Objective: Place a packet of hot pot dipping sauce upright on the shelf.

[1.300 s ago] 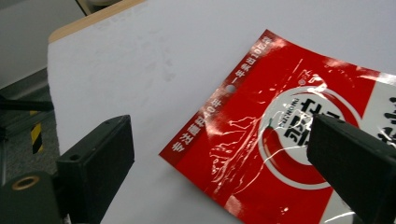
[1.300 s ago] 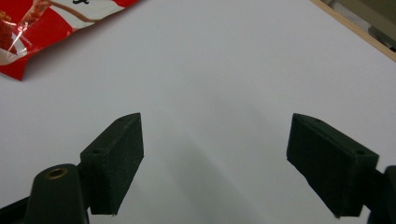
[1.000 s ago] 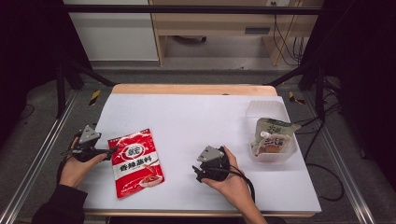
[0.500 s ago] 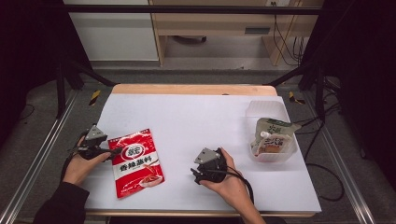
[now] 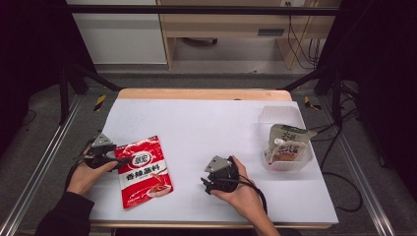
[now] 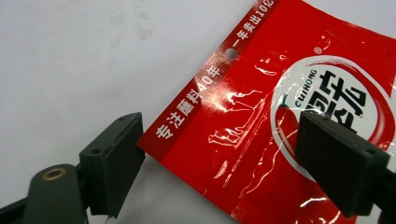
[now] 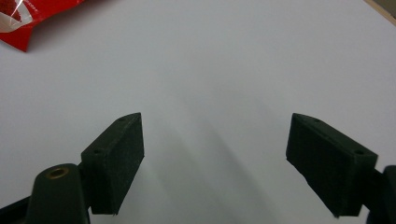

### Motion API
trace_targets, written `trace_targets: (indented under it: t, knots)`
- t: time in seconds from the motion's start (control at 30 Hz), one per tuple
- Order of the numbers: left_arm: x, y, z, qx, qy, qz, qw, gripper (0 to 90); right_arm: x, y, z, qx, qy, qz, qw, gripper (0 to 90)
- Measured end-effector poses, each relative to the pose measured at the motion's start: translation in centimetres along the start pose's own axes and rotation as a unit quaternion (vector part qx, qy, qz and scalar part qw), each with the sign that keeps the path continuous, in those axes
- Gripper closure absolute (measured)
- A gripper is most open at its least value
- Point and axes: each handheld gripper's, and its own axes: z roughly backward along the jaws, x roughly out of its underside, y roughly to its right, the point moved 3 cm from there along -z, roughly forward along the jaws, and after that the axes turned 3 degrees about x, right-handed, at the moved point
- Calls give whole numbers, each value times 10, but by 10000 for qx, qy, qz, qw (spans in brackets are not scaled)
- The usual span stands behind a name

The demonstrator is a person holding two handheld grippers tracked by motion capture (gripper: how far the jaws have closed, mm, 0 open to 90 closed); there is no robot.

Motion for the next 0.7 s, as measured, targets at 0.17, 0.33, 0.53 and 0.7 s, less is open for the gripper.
trace_targets:
  t: [0.17, 0.33, 0.53, 0.7]
  knots:
    - [-1, 4, 3, 81, 1, -5, 10000, 196, 1, 1, 0, 2, -7, -14, 10000, 195]
    - [-3, 9, 9, 201, 53, 36, 9998, 233, 1, 1, 0, -2, -26, 0, 10000, 195]
    - [-4, 17, 14, 309, 49, 54, 9995, 257, 1, 0, 0, -21, -29, 30, 10000, 195]
    - [-5, 23, 17, 430, -23, 14, 9991, 284, 1, 0, 0, -36, -60, 43, 10000, 196]
